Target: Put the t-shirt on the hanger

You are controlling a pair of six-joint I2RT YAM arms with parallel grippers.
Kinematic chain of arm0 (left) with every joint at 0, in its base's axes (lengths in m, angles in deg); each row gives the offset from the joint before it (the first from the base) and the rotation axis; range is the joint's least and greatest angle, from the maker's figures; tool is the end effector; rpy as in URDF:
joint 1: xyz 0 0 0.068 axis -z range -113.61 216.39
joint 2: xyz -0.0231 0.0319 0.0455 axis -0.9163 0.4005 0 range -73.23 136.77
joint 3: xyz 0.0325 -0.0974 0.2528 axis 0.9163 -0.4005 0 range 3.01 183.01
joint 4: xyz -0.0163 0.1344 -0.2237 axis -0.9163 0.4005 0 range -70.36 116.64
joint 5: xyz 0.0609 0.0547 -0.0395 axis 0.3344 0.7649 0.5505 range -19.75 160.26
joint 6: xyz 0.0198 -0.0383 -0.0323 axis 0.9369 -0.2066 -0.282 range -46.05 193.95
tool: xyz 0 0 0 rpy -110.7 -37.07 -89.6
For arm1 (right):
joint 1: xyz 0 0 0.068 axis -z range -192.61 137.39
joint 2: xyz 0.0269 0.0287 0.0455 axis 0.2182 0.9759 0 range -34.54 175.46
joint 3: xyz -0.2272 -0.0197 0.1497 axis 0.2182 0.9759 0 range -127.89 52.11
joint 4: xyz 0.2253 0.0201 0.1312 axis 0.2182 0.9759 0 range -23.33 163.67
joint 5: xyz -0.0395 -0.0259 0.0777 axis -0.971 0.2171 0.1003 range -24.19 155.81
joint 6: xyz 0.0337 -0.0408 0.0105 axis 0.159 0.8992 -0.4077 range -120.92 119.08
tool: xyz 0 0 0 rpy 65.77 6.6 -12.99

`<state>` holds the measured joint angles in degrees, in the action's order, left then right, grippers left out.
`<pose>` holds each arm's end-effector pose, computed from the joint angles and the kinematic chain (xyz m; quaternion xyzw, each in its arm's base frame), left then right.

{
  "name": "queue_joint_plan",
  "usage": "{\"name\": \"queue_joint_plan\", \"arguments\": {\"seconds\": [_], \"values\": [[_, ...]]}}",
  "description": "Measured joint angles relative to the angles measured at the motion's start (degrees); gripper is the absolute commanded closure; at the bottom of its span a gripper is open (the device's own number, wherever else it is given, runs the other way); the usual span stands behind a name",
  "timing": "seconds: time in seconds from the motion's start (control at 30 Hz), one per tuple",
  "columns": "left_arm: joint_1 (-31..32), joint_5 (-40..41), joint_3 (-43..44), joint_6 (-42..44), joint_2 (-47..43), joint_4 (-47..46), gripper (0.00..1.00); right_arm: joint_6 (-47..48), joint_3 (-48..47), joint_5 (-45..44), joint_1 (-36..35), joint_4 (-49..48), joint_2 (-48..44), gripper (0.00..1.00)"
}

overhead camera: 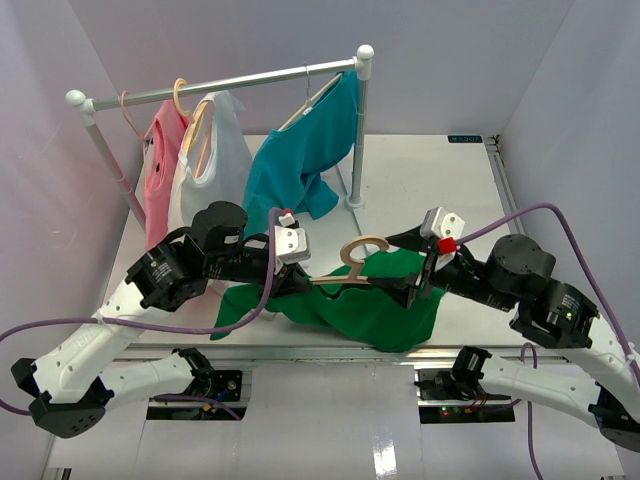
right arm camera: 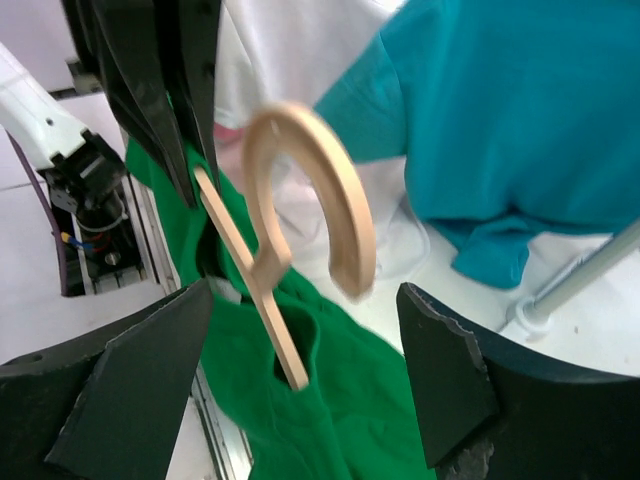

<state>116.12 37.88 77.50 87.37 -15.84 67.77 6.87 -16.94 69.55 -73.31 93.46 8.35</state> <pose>0.1040 -0.1522 0.4117 0.5547 0.6403 -0.3779 0.3736 0.0614 0.1142 0.4539 -0.4189 0.5744 0.3339 0.6190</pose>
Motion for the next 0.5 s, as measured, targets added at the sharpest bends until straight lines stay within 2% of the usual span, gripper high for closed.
{"name": "queue_joint_plan", "arguments": {"seconds": [0.13,0.23,0.43,0.5], "values": [[0.0,0.04,3.42,-0.84,2.03,-0.02,1.0,1.16,-5.89,1.98,0.04,-0.01,6.49,0.21],[-0.01,0.04,4.45,-1.71,2.3,-2.0,1.0,2.12,-9.1,3.54,0.07,-0.47,11.33,0.31],[-0.29,1.78,3.58,-3.21,1.34,-1.95,1.0,3.54,-10.17,2.92,1.06,-0.41,14.51,0.9],[-0.51,3.23,3.57,-3.48,1.33,-2.8,0.98,3.82,-10.8,3.33,0.86,-0.13,14.3,0.92]]}}
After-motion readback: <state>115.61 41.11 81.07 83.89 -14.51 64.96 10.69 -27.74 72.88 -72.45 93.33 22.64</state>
